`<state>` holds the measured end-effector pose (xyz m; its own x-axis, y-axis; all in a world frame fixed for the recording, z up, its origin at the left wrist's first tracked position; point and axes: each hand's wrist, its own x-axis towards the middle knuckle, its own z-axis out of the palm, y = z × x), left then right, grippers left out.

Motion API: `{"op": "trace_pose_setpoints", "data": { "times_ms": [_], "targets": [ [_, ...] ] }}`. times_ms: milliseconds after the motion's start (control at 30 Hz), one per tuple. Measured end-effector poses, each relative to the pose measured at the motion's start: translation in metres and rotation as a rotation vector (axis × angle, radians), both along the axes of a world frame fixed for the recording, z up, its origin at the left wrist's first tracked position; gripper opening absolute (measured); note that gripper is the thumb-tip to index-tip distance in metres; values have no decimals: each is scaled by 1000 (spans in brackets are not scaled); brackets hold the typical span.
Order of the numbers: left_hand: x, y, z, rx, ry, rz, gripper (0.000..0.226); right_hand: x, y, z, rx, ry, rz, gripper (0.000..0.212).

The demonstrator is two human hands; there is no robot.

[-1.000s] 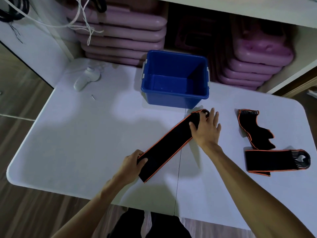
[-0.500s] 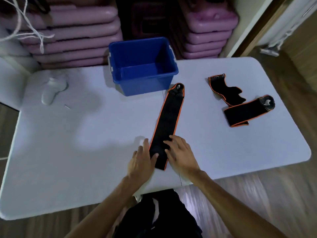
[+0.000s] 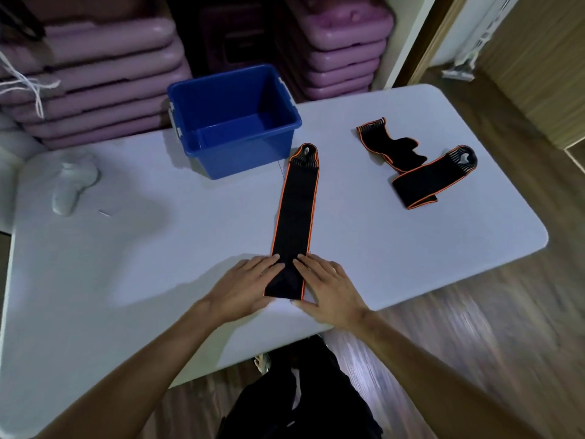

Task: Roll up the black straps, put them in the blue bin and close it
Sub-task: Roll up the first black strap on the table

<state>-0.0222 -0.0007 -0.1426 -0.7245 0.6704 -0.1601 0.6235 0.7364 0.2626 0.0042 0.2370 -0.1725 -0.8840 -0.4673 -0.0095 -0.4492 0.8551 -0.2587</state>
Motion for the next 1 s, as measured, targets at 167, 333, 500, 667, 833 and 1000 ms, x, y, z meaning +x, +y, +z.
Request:
{"op": "trace_pose_setpoints", "data": {
  "times_ms": [167, 333, 500, 667, 833, 1000],
  "targets": [
    [-7, 1, 6, 41, 41, -15, 60, -3, 4, 6, -92, 22, 17, 62],
    [-10, 2, 6, 53, 92, -24, 48, -3, 5, 3, -87, 74, 33, 67],
    [-19, 1, 7, 72, -72, 17, 56, -11, 4, -3, -80, 111, 36, 41],
    [-15, -7, -6, -9, -35, -46, 70, -13, 4, -3, -120, 135, 47, 34],
    [-3, 1, -8, 32, 57, 27, 54, -11, -1, -1, -152, 102, 0, 29],
    [-10, 1, -2, 229, -8, 108, 39, -14, 0, 1, -236, 65, -58, 35]
  ]
}}
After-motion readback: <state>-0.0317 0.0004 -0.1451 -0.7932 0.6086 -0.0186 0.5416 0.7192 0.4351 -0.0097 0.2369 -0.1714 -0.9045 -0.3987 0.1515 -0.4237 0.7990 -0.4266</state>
